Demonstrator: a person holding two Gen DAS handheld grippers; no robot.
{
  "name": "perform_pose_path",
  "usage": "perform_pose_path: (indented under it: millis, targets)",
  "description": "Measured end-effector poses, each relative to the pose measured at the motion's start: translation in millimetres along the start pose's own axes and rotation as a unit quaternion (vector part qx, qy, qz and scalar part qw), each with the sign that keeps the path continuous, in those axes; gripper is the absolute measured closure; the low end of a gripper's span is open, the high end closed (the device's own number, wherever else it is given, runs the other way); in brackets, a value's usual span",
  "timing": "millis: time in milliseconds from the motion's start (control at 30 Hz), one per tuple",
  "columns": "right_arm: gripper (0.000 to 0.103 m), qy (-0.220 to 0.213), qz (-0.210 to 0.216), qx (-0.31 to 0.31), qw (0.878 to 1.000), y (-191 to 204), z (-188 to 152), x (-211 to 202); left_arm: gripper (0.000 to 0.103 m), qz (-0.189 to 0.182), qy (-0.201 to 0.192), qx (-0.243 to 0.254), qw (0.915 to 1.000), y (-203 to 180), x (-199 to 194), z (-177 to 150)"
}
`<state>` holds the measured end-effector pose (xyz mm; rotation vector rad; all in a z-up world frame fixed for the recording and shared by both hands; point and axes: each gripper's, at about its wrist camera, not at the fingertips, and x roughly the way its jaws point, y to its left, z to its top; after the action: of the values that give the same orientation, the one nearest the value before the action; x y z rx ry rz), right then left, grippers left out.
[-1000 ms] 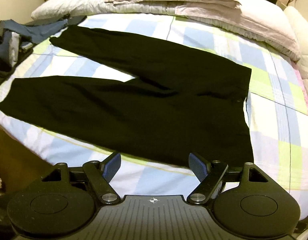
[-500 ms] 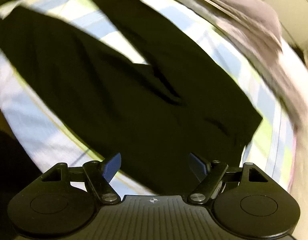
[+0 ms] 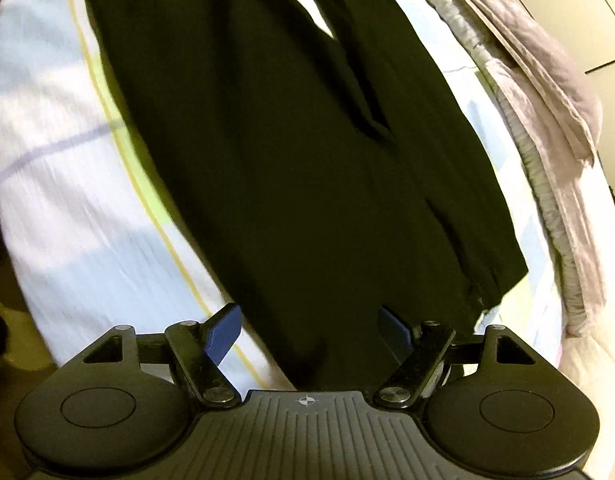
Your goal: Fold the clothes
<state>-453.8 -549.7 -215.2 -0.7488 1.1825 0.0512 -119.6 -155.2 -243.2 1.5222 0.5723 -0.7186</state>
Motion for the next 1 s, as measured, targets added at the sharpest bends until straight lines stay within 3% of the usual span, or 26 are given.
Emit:
perform_pose_path:
  millis: [167, 233, 300, 367, 500, 667, 900, 967, 1000]
  targets:
    - [0.026, -0.003, -0.006, 0.005, 1.000, 0, -10, 8, 0.034, 0.004, -0.004, 0.018, 0.9998, 5, 9, -1]
    - [0.025, -0.013, -0.006, -0.002, 1.000, 4, -9, 7, 0.045, 0.003, -0.008, 0.026, 0.9996, 6, 11, 1]
    - [0.026, -0.023, -0.006, -0.008, 1.000, 9, -8, 6, 0.089, -0.010, -0.007, 0.015, 0.9998, 9, 11, 4]
    - [0.025, -0.039, -0.008, -0.016, 0.999, 14, -8, 5, 0.099, -0.018, -0.007, 0.002, 0.9998, 12, 9, 8]
    - [0.025, -0.083, -0.025, -0.040, 0.995, 32, -4, 2, 0.100, -0.029, -0.002, -0.076, 0.9967, 34, 2, 9]
    - [0.026, -0.102, -0.085, -0.034, 0.991, 36, -12, 15, 0.100, -0.027, -0.004, -0.061, 0.9978, 40, -5, 12]
    - [0.028, -0.043, -0.165, -0.036, 0.985, 11, -47, 43, 0.099, -0.018, -0.003, -0.037, 0.9991, 38, -2, 15]
    - [0.044, -0.016, -0.185, -0.040, 0.982, 1, -57, 56, 0.099, -0.016, -0.002, -0.035, 0.9993, 37, 2, 16]
    - [0.044, -0.008, -0.194, -0.042, 0.980, -4, -60, 62, 0.099, -0.015, 0.000, -0.036, 0.9993, 37, 3, 17]
